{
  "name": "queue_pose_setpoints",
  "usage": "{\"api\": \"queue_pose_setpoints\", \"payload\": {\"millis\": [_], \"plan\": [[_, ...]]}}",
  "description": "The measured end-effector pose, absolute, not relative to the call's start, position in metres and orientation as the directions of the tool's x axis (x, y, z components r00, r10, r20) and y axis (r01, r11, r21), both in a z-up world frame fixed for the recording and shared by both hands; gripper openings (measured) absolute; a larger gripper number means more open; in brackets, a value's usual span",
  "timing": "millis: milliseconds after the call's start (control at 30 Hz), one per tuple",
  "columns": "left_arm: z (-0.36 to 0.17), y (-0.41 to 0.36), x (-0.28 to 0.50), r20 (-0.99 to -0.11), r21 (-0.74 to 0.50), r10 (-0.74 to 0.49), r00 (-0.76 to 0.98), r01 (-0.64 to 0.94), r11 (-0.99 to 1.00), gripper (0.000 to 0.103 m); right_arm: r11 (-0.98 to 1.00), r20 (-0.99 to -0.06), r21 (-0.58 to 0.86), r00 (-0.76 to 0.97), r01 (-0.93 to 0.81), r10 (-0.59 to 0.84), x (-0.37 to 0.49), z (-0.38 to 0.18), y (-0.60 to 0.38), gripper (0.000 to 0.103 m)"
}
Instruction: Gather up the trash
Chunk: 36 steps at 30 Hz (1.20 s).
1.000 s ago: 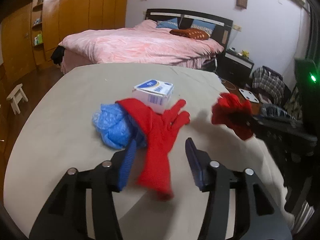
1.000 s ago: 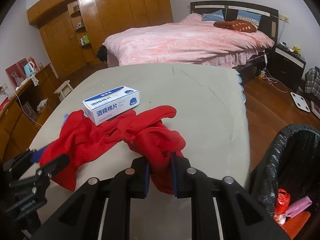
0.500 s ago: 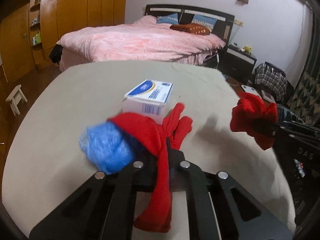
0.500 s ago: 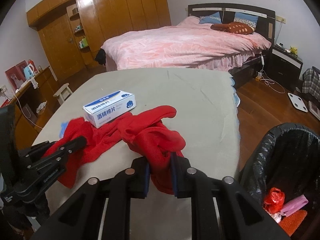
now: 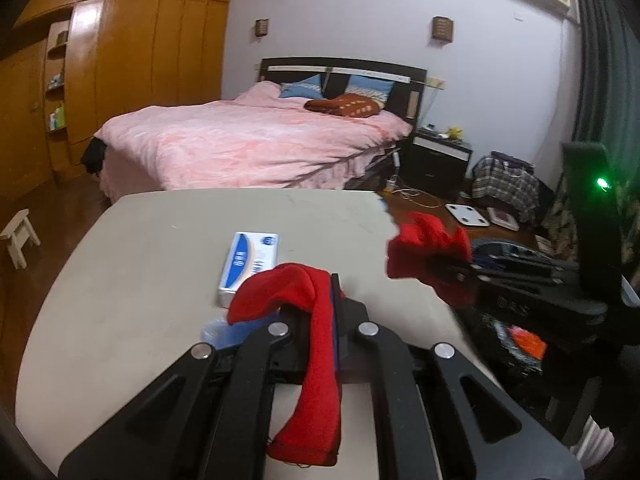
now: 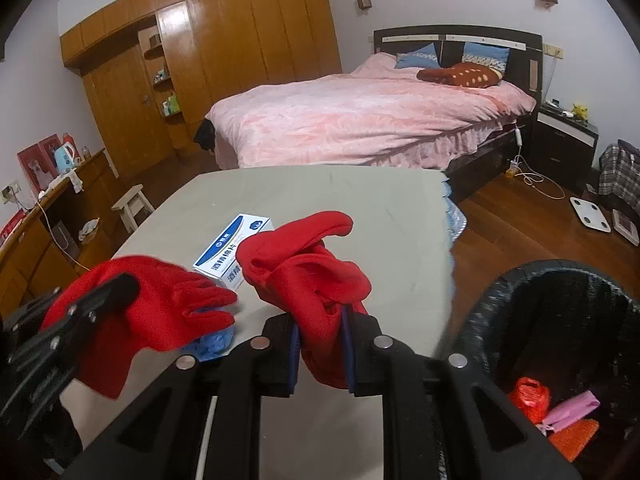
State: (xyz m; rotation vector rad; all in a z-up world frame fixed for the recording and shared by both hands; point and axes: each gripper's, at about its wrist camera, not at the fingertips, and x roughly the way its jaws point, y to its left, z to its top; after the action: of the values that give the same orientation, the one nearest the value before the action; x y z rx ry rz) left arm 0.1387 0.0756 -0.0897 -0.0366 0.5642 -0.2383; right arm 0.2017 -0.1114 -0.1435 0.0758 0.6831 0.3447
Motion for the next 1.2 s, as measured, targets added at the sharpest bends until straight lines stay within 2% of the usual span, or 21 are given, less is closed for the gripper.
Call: {"api": "queue_pose_setpoints", "payload": {"millis": [467, 1200], "plan": [[-0.104, 0.034, 0.109, -0.549, -0.111, -0.305, 0.778, 0.294, 0.949, 0.005, 0.954, -0.61, 0.153, 0.734, -0.258, 0.297, 0.173, -0.137, -0.138, 0.017], [-0.047, 0.001, 0.097, -0.447, -0.092, -0.333, 0.83, 0.328, 0.94, 0.005, 0.962, -0.515, 0.158, 0.813, -0.221, 0.271, 0.127, -0.088, -0.193, 0.017]]}}
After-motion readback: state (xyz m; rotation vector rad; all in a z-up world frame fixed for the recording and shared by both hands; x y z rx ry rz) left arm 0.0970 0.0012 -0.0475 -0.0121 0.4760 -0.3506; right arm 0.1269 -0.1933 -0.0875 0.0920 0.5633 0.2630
